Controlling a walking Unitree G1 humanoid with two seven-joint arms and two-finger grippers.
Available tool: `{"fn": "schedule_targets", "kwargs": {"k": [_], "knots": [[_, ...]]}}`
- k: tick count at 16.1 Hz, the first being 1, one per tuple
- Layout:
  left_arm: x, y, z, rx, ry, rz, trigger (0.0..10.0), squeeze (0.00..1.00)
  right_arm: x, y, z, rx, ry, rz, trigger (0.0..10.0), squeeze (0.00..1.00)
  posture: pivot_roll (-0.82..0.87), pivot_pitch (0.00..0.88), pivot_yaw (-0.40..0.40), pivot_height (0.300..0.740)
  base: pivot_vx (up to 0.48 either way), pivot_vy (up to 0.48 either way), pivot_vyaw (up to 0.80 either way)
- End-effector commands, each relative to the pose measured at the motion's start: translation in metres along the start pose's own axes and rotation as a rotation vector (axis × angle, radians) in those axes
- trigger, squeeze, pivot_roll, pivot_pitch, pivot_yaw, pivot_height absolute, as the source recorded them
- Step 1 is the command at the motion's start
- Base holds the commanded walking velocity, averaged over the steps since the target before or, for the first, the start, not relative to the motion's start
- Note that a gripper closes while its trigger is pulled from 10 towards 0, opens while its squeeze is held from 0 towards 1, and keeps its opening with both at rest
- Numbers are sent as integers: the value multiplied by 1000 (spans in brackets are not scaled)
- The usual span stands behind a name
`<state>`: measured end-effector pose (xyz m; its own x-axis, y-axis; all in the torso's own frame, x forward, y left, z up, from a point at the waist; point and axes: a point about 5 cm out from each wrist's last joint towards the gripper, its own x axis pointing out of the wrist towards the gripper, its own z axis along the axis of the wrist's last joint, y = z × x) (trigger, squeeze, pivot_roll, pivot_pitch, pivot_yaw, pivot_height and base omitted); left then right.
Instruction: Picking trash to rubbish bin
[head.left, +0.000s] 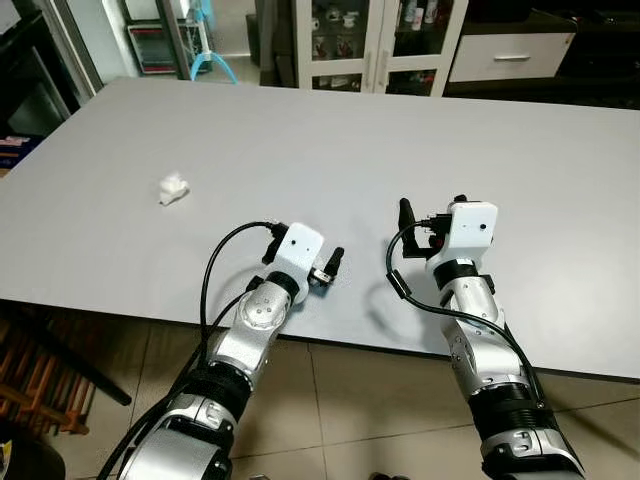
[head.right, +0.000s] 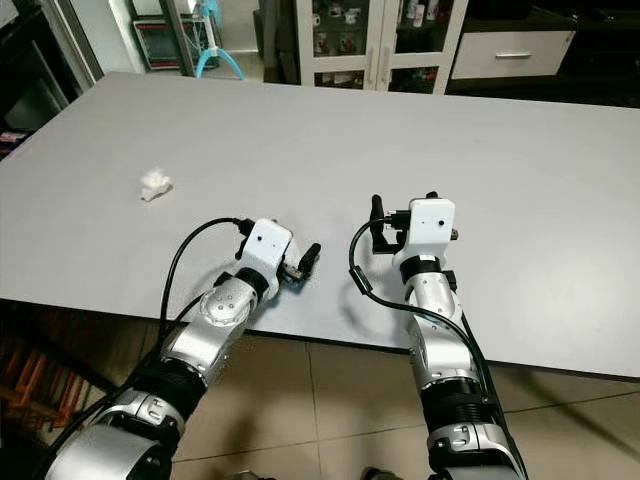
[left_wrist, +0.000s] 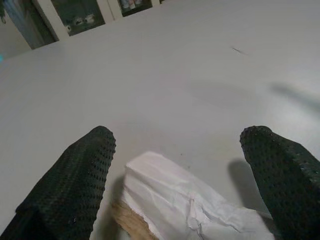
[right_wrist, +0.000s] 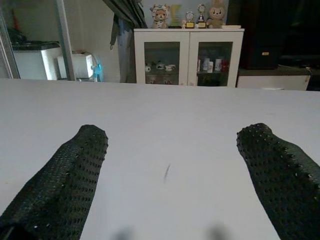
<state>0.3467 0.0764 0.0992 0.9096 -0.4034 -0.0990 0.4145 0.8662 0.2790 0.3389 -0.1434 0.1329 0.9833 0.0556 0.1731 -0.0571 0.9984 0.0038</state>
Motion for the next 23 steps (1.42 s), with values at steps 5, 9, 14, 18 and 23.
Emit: {"fn": "schedule_targets", "kwargs": {"k": [5, 9, 14, 18, 23], "knots": [[6, -3, 5, 56, 29, -25, 10000, 0, -1, 2, 0, 11, 5, 12, 10000, 0, -50, 54, 35, 740, 0, 0, 0], [6, -3, -3, 78, 100, -5, 10000, 0, -1, 3, -1, 12, 5, 10, 10000, 0, -55, 48, 40, 740, 0, 0, 0], [4, 4, -12, 67, 170, 78, 10000, 0, -2, 4, -1, 15, 6, 13, 10000, 0, -57, 47, 43, 740, 0, 0, 0], [3, 3, -23, 3, 250, 120, 10000, 0, -2, 4, -2, 15, 9, 15, 10000, 0, -58, 55, 42, 740, 0, 0, 0], [1, 0, -31, -130, 309, 129, 10000, 0, -2, 3, -2, 12, 13, 23, 10000, 0, -54, 62, 35, 740, 0, 0, 0]]}}
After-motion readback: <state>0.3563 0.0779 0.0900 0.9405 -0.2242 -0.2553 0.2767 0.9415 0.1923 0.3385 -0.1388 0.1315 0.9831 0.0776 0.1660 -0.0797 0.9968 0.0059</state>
